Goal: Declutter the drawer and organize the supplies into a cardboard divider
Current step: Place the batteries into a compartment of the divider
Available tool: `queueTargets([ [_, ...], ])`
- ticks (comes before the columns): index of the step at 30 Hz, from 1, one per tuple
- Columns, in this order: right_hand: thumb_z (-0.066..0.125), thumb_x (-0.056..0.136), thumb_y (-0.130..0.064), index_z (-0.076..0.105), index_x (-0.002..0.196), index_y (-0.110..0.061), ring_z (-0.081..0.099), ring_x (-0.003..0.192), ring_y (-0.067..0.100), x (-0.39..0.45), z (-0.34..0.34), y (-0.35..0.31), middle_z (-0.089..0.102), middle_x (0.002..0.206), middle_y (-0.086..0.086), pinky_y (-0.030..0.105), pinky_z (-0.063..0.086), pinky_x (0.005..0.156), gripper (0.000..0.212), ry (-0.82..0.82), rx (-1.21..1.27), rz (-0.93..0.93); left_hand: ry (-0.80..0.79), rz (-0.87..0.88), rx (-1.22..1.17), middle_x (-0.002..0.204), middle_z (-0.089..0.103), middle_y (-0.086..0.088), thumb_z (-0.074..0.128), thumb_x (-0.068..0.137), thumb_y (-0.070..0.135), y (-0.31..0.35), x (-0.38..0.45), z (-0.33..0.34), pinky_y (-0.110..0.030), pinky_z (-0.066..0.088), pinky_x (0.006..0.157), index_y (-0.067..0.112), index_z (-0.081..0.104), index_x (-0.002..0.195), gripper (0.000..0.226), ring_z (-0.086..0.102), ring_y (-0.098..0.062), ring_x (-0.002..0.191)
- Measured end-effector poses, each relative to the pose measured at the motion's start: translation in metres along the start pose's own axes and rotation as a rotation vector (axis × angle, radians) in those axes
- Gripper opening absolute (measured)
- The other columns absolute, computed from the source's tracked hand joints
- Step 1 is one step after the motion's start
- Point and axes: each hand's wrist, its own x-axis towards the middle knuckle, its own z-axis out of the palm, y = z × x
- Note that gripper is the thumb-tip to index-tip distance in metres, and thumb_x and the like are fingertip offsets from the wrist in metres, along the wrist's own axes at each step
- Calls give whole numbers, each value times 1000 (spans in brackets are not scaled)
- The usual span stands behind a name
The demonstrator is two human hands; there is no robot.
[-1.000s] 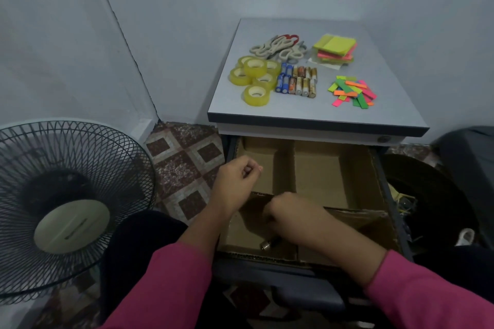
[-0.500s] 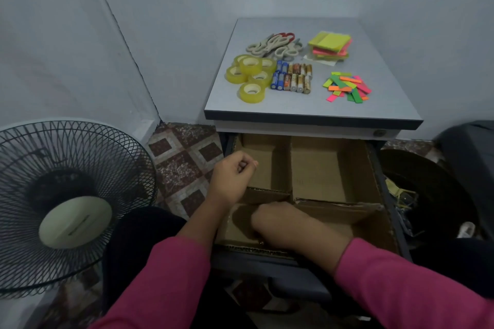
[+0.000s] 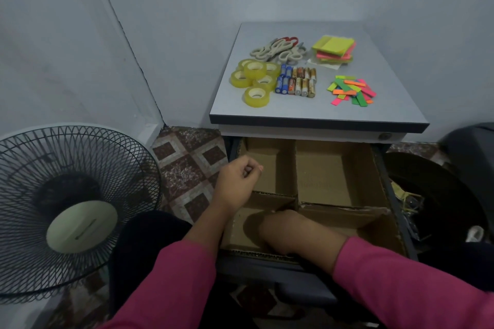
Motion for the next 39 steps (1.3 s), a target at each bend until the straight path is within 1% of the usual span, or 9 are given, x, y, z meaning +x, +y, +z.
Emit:
queueTargets([
  [5,53,91,-6,64,108,0,63,99,35,-12,-6,11,64,109,18,37,49,75,21,176,137,-27,-19,20,59,67,52,7,61,91,20,-2,0,2,-24,43,60,14,62,78,14,47,-5,62],
  [10,58,91,-12,71,101,-24,62,94,4,-33,-22,43,66,106,-8,26,50,91,21,358,488,-23,9,193,226,73,52,13,60,92,20,3,-1,4,-17,39,62,17,61,80,12,50,1,67],
  [14,58,92,-16,69,104,-29,51,88,-7,-53,-39,73,54,98,-19,15,44,85,21,794,621,167,88,447,358,89,60,6,57,93,17,21,7,10,-18,41,70,13,67,97,11,52,-5,84],
  [17,57,93,-16,69,110,-23,52,101,6,-52,-49,101,59,107,-8,22,43,87,22,1204,656,378,130,520,441,105,61,-1,48,97,19,46,27,19,-23,43,80,15,62,114,22,52,-12,98],
  [19,55,93,-13,68,115,-16,51,107,17,-45,-55,123,61,111,0,29,43,86,26,1338,577,486,155,527,470,111,59,-1,43,98,18,67,43,27,-29,45,87,16,56,119,24,51,-14,104],
  [24,53,92,-14,63,124,-11,50,112,32,-26,-71,156,61,124,9,42,44,91,33,1266,397,562,227,594,554,102,58,-6,44,91,7,106,76,40,-31,38,79,10,53,110,22,51,-22,95],
  [28,48,94,-17,62,125,-15,49,110,35,-21,-78,160,58,131,6,43,43,86,35,1146,234,588,163,551,609,120,54,-10,45,87,0,121,90,40,-35,35,96,9,48,122,36,45,-25,114],
  [33,45,95,-23,67,116,-15,53,102,33,-23,-75,162,66,117,6,44,45,81,31,1142,210,586,52,570,747,127,52,-10,46,83,-1,113,97,44,-33,26,102,10,46,124,43,39,-24,124],
  [39,60,89,-21,69,109,-10,56,99,30,-29,-57,156,68,108,8,41,44,81,24,1252,243,533,205,595,674,111,58,-6,49,88,6,101,82,41,-35,36,95,13,54,117,30,47,-23,111],
])
